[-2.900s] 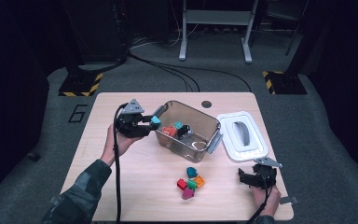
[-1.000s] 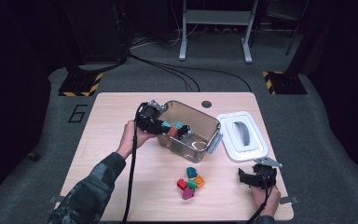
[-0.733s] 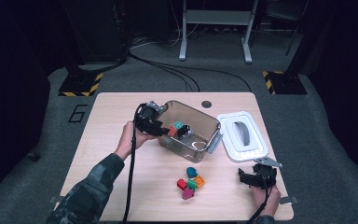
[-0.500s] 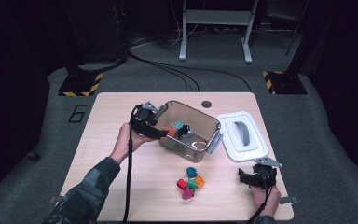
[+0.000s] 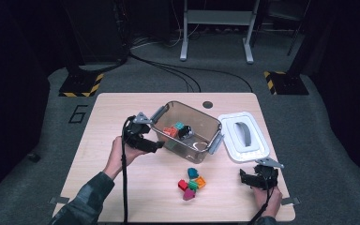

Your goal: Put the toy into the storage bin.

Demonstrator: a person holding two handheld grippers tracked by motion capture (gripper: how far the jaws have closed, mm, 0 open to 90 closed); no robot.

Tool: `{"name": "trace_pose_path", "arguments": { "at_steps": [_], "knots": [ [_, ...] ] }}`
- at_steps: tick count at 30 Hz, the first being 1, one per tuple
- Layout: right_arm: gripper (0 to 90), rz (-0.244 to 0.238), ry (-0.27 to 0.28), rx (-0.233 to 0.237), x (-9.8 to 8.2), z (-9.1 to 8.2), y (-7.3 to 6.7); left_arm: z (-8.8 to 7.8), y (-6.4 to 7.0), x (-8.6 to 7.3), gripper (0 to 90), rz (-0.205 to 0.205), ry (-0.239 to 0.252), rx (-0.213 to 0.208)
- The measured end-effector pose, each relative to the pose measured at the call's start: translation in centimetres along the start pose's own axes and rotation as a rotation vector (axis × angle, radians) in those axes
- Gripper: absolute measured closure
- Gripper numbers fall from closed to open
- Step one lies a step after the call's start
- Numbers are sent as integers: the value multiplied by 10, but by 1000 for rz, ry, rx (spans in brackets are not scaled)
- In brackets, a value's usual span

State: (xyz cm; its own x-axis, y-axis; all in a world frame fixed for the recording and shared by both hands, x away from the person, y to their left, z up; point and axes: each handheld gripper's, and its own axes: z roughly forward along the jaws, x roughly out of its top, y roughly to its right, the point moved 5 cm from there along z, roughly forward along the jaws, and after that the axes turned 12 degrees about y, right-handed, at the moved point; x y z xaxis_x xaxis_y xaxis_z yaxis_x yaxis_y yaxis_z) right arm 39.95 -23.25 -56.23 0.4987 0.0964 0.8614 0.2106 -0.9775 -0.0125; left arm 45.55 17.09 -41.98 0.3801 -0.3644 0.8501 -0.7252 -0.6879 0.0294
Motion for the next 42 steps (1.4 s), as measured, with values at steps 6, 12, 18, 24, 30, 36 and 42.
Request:
{"name": "trace_pose_path", "arguments": {
  "at_steps": [6,12,18,24,30,36,42],
  "knots": [
    [97,0,-1,0,0,0,0,3,8,-18,153,-3,-9,7],
    [96,-1,-1,0,0,0,0,11,19,-36,146,-9,-25,-4],
    [96,-4,1,1,0,0,0,20,31,-50,140,-18,-41,-26],
    [96,-4,1,1,0,0,0,28,39,-57,125,-33,-45,-39],
    [96,-4,1,0,0,0,0,35,48,-63,114,-43,-48,-51],
    [96,-5,1,0,0,0,0,48,60,-70,110,-47,-57,-69],
    [97,-5,1,0,0,0,0,54,65,-73,104,-55,-53,-75]
  ]
}}
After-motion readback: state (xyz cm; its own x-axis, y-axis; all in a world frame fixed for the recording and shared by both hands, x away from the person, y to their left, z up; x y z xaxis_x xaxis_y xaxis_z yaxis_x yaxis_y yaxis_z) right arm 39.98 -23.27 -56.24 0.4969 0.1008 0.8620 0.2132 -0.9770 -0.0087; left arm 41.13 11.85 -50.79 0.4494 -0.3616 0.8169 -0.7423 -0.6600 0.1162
